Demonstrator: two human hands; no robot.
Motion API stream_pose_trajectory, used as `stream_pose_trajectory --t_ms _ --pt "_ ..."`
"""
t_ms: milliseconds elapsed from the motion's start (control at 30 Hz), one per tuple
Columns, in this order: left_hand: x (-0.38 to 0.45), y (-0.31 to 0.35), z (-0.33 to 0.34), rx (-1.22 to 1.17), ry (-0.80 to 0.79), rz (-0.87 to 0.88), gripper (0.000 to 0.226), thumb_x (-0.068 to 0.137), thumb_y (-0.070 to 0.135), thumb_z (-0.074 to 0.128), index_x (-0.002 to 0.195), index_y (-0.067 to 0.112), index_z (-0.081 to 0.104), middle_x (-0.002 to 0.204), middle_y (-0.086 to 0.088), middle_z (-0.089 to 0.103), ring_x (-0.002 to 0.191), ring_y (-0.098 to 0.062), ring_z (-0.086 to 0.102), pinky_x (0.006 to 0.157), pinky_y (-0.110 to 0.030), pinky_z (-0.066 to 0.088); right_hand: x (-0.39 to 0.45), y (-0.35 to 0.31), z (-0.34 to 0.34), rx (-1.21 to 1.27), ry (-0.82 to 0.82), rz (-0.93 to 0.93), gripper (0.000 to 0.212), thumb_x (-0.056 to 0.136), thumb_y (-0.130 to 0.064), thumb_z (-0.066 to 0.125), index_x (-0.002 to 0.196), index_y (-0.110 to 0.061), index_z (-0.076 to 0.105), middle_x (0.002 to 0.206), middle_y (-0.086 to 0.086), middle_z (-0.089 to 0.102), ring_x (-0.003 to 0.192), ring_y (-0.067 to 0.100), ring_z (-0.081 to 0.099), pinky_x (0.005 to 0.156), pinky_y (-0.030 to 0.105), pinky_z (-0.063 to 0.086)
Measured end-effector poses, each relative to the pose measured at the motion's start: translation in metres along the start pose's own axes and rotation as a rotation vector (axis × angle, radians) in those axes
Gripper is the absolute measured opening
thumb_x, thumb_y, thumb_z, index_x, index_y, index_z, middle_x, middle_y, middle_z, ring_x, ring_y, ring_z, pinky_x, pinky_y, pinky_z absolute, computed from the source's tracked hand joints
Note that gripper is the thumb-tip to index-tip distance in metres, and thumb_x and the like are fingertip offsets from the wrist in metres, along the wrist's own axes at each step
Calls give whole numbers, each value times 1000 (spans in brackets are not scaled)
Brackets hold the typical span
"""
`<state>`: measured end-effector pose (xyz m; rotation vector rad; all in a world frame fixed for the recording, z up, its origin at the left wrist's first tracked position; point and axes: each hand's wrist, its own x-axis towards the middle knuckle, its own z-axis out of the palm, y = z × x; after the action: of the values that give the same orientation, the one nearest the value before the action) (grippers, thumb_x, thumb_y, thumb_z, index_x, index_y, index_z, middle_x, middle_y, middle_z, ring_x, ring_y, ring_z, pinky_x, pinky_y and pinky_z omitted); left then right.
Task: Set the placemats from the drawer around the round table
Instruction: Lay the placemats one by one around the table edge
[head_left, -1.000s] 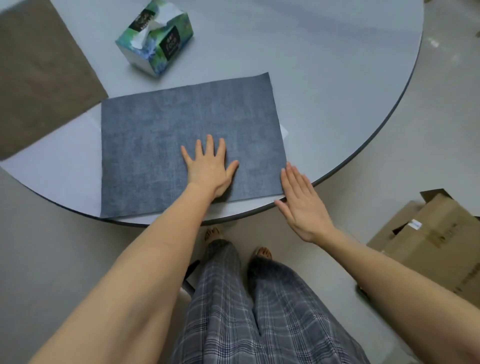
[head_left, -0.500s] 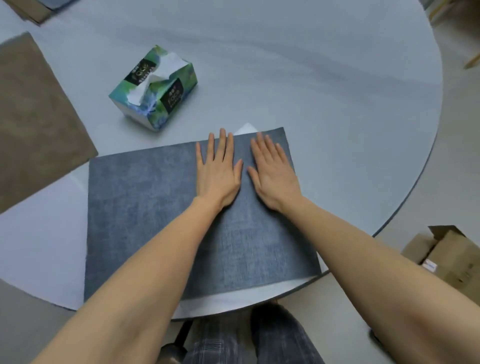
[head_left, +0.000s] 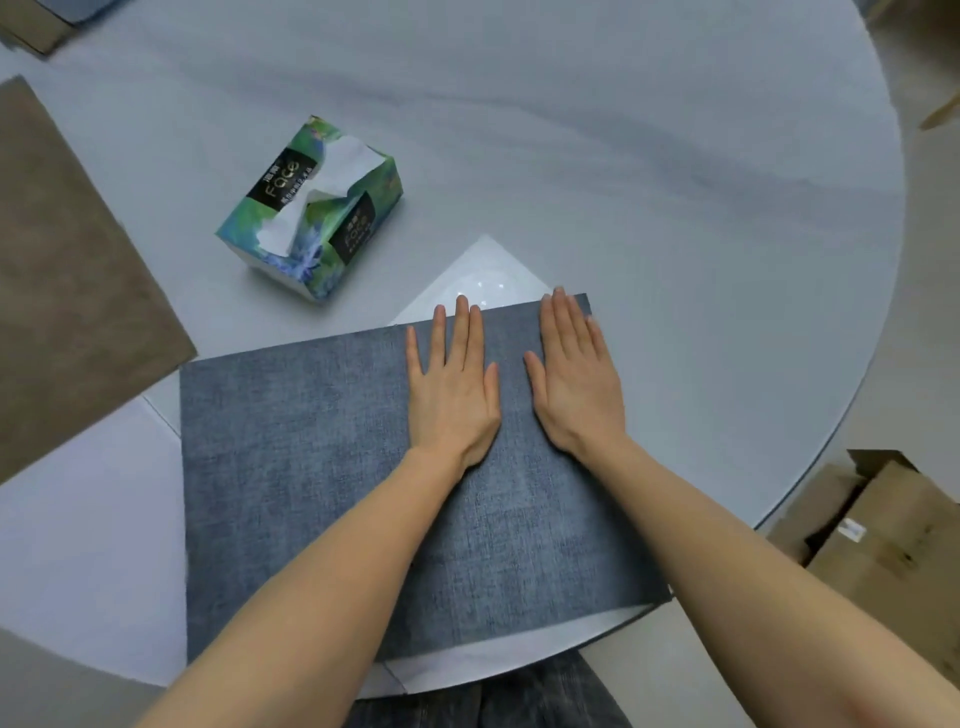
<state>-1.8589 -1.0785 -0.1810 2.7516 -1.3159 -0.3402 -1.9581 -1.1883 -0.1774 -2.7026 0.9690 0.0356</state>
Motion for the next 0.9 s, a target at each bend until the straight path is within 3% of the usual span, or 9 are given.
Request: stream_pose_trajectory --t_ms 200,333,400,533,600,667,800,900 --pt "2 -1 0 -33 31 7 64 95 38 6 154 11 4 162 -4 1 150 -22 1 121 -48 -1 34 5 -6 18 54 241 61 102 -34 19 151 -3 0 160 12 -4 148 19 -5 120 33 -5" --pt "0 -9 -6 -235 65 42 63 95 30 12 151 2 18 160 -12 14 149 -21 10 121 -36 -4 -7 -9 3 -10 -15 -132 65 97 -40 12 152 -6 8 160 9 3 149 17 1 119 29 -6" --pt "1 -16 -10 -322 64 76 56 98 21 24 150 1 22 159 -13 17 149 -22 12 120 -30 -3 -6 -2 7 -41 -37 -193 65 97 -41 11 152 -7 6 161 8 2 148 16 0 119 28 -6" --pt "5 -34 -18 -385 -51 155 52 101 10 35 151 3 19 160 -11 13 149 -21 9 118 -24 -3 19 -10 -3 -43 -31 162 63 102 -35 21 151 0 1 160 15 -2 148 23 -3 121 35 -3" --pt "4 -39 -23 -382 -90 187 53 102 11 34 152 4 17 161 -10 10 149 -21 6 118 -25 -3 20 -32 -8 -38 -4 215 63 102 -32 23 150 3 1 159 18 -2 148 26 -3 121 37 -2" --pt "-5 -46 -24 -398 -45 119 52 102 11 31 152 6 17 161 -7 11 149 -20 4 118 -28 -4 7 -69 -4 6 25 95 62 101 -28 26 150 2 1 159 17 -2 148 24 -3 121 34 -5" --pt "-38 -105 -21 -338 150 -184 53 98 17 23 151 9 24 159 -4 21 149 -22 9 119 -35 -4 -13 -150 17 145 -5 -102 61 100 -21 32 150 -1 5 160 14 1 149 22 -1 120 32 -4" --pt "-58 -150 -21 -80 68 -109 63 95 38 7 153 16 18 161 1 15 149 -21 11 119 -42 -1 -18 -179 42 71 -48 -196 57 102 -25 28 151 -4 8 160 12 3 149 21 2 121 33 -2"
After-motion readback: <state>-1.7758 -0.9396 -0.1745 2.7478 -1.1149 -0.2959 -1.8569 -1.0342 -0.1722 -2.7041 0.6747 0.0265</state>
